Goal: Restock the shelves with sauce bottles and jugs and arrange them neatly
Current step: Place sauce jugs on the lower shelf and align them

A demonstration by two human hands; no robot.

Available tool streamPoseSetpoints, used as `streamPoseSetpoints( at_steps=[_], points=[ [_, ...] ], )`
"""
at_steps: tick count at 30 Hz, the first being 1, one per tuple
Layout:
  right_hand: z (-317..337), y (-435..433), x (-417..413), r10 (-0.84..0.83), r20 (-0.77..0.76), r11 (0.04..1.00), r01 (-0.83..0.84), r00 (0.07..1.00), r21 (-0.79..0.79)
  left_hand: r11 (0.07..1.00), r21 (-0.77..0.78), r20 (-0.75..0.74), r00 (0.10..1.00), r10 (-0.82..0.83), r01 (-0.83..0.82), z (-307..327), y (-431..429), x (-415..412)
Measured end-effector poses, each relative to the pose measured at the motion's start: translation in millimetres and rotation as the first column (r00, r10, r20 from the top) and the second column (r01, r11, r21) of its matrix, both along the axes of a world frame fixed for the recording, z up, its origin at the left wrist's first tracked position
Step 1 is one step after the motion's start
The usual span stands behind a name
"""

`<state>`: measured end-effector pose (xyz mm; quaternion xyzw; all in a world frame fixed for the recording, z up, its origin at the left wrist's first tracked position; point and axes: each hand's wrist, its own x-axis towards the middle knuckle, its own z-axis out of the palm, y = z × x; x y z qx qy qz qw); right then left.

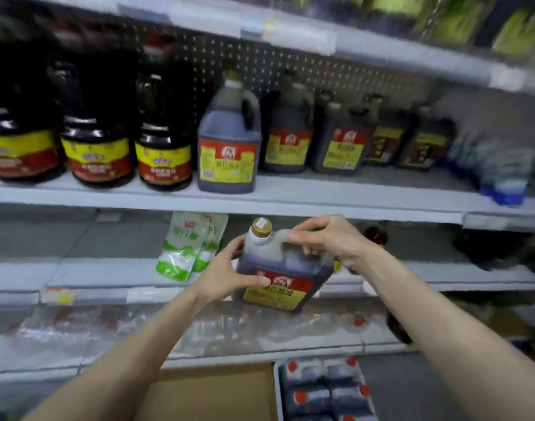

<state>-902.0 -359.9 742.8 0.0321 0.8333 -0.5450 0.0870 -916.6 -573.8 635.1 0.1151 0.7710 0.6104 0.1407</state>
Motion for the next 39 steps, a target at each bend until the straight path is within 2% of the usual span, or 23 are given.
streamPoseSetpoints(
  at_steps=[3, 7, 15, 24, 31, 39],
  points=[
    [70, 25, 4, 0.013, -0.095, 0.999, -0.009, 0.995, 0.04, 0.999, 0.002, -0.106, 0.994, -0.033, 0.033, 65, 25, -10],
    [126, 67, 11, 0.005, -0.178, 0.997, 0.009, 0.984, 0.08, 0.999, -0.044, -0.23, 0.973, -0.037, 0.028, 124, 64, -11],
    [182, 181, -8, 0.047, -0.289, 0.978, 0.014, 0.956, 0.206, 0.999, -0.029, -0.266, 0.963, -0.049, 0.042, 180, 176, -43],
    [182, 287, -85, 0.149, -0.382, 0.98, -0.085, 0.912, 0.18, 0.994, 0.007, -0.268, 0.957, 0.111, -0.113, 183, 290, -93],
    [156, 296, -143, 0.179, -0.387, 0.98, -0.129, 0.904, 0.154, 0.976, -0.015, -0.228, 0.952, 0.206, -0.215, 175, 296, -129],
    [144, 275, -192, 0.148, -0.408, 0.986, -0.103, 0.901, 0.132, 0.979, -0.004, -0.171, 0.965, 0.198, -0.202, 170, 277, -169]
  ],
)
